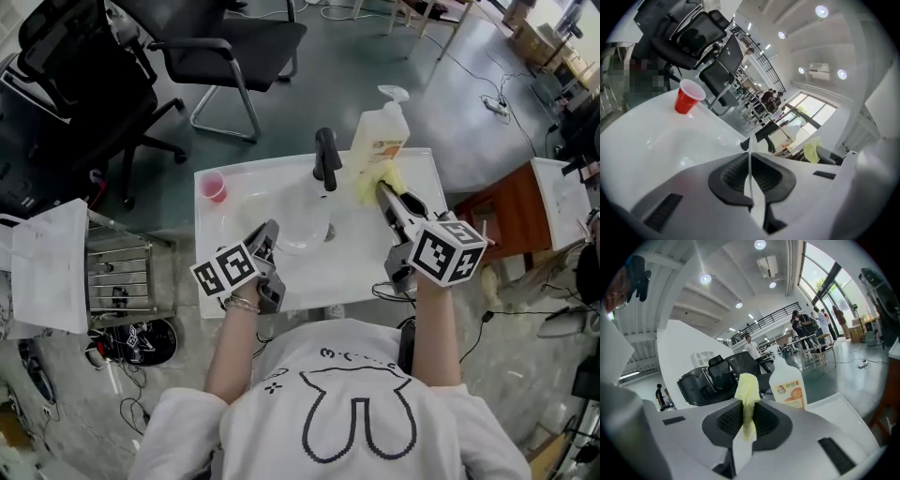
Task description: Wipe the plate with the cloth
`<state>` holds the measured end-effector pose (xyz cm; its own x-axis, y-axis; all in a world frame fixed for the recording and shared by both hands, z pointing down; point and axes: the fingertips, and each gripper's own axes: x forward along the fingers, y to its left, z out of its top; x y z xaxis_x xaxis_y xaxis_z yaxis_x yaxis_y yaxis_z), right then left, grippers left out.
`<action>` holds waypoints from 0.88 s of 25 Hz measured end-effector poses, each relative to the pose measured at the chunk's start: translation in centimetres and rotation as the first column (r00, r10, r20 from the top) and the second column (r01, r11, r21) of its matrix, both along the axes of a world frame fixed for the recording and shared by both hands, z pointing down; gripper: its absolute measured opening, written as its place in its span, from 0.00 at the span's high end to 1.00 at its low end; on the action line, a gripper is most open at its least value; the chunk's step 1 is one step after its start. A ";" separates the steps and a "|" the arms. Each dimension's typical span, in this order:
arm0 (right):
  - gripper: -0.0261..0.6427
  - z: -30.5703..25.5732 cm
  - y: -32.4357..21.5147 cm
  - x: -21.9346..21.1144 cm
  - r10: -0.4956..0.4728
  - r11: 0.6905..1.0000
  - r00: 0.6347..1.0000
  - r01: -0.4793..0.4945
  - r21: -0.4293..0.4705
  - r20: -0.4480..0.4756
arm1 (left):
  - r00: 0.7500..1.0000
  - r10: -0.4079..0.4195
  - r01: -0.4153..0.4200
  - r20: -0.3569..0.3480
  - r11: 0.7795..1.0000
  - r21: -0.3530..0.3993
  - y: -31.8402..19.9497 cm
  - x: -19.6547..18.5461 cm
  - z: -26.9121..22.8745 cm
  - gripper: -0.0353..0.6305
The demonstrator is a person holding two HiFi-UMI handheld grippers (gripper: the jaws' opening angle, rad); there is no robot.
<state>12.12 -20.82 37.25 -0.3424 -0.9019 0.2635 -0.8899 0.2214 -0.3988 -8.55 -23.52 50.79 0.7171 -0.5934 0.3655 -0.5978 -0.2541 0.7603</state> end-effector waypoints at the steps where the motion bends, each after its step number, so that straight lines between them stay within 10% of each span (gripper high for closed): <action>1: 0.89 0.5 0.3 0.5 0.016 1.000 1.000 -0.016 -0.014 0.001 | 1.000 0.010 -0.010 0.002 0.999 -0.031 0.2 0.5 0.8 0.92; 22: 0.89 12.3 9.3 7.9 0.248 0.926 0.969 -0.234 -0.297 0.008 | 0.968 0.246 -0.220 0.044 0.923 -0.314 2.4 14.3 14.2 0.92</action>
